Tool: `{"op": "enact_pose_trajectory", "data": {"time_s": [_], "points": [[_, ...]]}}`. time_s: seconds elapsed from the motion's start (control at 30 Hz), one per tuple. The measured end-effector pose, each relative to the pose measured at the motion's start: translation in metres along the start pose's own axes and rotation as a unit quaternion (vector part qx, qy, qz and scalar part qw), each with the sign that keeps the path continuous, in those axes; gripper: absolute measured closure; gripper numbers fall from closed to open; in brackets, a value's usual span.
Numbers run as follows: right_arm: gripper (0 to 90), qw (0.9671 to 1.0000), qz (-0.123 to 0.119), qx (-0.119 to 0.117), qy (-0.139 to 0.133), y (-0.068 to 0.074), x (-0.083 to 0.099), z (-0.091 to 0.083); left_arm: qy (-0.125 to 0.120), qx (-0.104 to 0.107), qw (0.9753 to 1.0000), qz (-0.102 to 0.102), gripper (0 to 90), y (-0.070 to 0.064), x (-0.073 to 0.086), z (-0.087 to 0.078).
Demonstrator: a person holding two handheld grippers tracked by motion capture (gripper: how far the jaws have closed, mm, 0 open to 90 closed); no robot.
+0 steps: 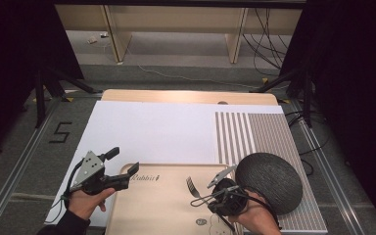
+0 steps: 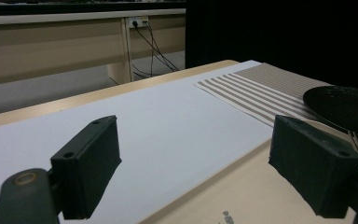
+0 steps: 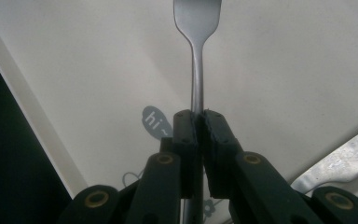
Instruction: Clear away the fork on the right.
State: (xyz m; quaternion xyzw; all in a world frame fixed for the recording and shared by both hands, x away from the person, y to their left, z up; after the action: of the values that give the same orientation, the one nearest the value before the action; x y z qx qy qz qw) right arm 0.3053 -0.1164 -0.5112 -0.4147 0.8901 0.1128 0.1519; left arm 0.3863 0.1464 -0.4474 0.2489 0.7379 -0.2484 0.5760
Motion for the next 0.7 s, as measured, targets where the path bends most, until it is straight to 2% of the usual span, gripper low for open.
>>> {"op": "enact_pose_trajectory", "data": {"time_s": [0.7], "points": [[84.8, 0.9994, -0.006, -0.002, 0.035, 0.01, 0.001, 0.019, 0.001, -0.001, 1.0, 0.0, 15.7, 0.0, 0.0, 0.0]]}}
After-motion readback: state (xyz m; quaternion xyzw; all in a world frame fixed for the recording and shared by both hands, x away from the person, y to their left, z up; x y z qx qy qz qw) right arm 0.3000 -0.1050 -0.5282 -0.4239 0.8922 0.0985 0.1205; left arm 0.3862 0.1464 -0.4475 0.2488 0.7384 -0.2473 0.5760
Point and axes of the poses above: each handheld gripper's, and its own axes: z roughly forward along the jaws, x roughly out of its underside, y roughly to its left, the point moved 10 cm from there along z, roughly forward along the jaws, and after that the axes turned 5 degrees about x, right-handed, at the moved point
